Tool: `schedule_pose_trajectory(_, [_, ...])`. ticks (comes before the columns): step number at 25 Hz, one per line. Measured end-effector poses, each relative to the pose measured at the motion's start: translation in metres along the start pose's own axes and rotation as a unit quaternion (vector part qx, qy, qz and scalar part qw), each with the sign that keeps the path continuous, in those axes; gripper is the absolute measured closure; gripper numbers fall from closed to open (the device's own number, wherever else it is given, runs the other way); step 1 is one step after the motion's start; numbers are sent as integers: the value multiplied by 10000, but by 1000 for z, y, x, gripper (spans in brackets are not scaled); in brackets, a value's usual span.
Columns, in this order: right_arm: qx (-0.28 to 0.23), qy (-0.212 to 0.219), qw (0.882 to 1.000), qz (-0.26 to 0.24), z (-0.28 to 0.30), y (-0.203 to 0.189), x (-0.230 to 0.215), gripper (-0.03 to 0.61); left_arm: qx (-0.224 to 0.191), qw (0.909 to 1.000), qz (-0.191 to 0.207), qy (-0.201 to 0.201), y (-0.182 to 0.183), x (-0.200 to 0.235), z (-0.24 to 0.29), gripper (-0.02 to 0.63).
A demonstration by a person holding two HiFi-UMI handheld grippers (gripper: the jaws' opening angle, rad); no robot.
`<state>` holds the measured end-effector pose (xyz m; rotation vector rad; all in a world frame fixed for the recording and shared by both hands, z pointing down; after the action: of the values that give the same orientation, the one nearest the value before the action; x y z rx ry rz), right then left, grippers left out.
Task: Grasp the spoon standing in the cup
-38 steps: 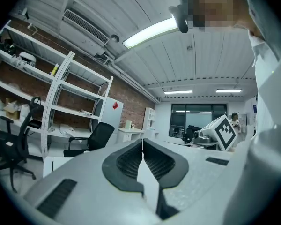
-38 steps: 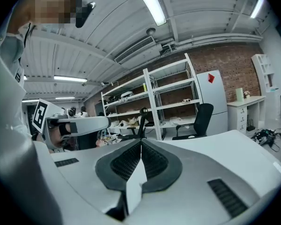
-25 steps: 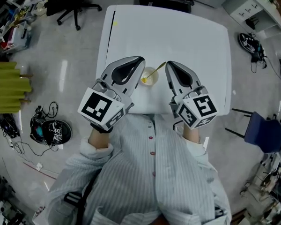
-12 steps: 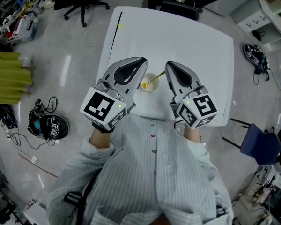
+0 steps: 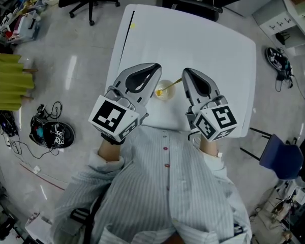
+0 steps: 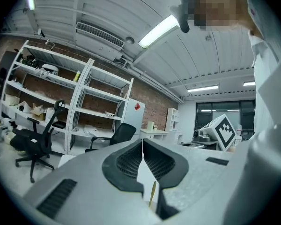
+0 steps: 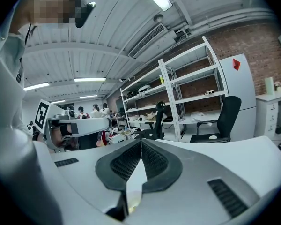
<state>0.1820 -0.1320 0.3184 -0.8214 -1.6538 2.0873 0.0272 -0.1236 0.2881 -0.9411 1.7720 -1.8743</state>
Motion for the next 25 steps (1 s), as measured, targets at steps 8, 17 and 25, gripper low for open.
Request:
schedule_pose_trajectory(8, [88,-78,9999,11,4,-7,1,568,81,9999,-66,-1,-9,6,-3,600])
schedule_pose_trajectory(17, [249,-141,9995,115,4,-19,0,568,235,9994,-214,-140,-26,7,0,600])
schedule_pose_trajectory(25, [385,-318,9983,286,7,-34,-5,539,410,9984,-355,-184,-44,15,1,600])
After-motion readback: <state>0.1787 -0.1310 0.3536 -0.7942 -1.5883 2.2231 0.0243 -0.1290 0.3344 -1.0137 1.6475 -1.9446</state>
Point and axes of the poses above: the fingertips, and each gripper's own axes: z forward along the fingers, x to its left, y out of its top, the point moved 6 cm from there along -z, backward along the fingers, and after that the axes turned 6 degrees about -x, right-handed, at the moved point
